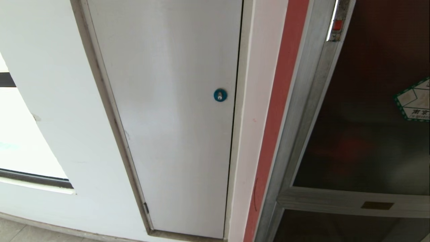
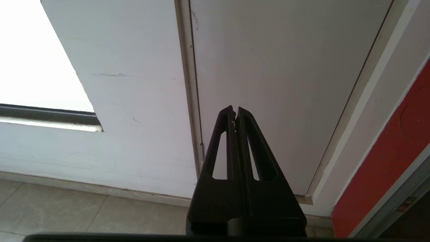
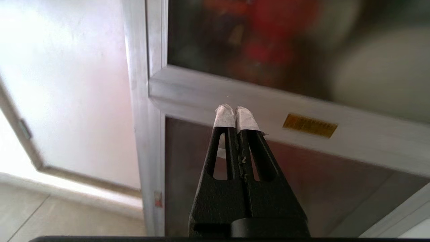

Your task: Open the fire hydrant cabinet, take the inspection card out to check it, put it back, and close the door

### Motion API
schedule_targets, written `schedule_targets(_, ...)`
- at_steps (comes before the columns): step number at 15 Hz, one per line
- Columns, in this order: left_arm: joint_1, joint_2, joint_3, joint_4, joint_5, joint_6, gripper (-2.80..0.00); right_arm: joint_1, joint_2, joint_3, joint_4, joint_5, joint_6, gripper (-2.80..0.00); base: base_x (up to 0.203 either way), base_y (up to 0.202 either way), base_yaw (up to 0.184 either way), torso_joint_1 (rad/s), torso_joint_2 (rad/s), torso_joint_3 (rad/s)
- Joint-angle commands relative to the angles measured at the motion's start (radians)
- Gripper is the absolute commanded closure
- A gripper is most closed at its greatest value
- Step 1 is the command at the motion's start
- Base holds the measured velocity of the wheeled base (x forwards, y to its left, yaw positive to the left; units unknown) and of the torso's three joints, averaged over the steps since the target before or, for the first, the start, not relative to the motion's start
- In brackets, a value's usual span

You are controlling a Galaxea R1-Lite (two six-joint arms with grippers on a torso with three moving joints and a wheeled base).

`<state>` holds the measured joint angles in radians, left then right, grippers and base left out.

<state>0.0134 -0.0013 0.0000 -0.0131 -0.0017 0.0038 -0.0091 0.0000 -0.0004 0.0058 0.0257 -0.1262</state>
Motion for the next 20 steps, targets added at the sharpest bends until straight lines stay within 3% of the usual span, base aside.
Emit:
schedule_targets(1, 0.0, 0.0, 0.006, -0.001, 0.0, -0.001, 0.0, 0.0, -0.002, 0.0, 0.008, 0.0, 0.028, 0.0, 0.0, 0.0, 0.0, 0.0, 0.0, 0.0)
schedule_targets(20, 0.0, 0.0, 0.006, -0.001, 0.0, -0.001, 0.0, 0.0, -0.002, -0.001, 0.006, 0.006, 0.082, 0.0, 0.0, 0.0, 0.0, 0.0, 0.0, 0.0)
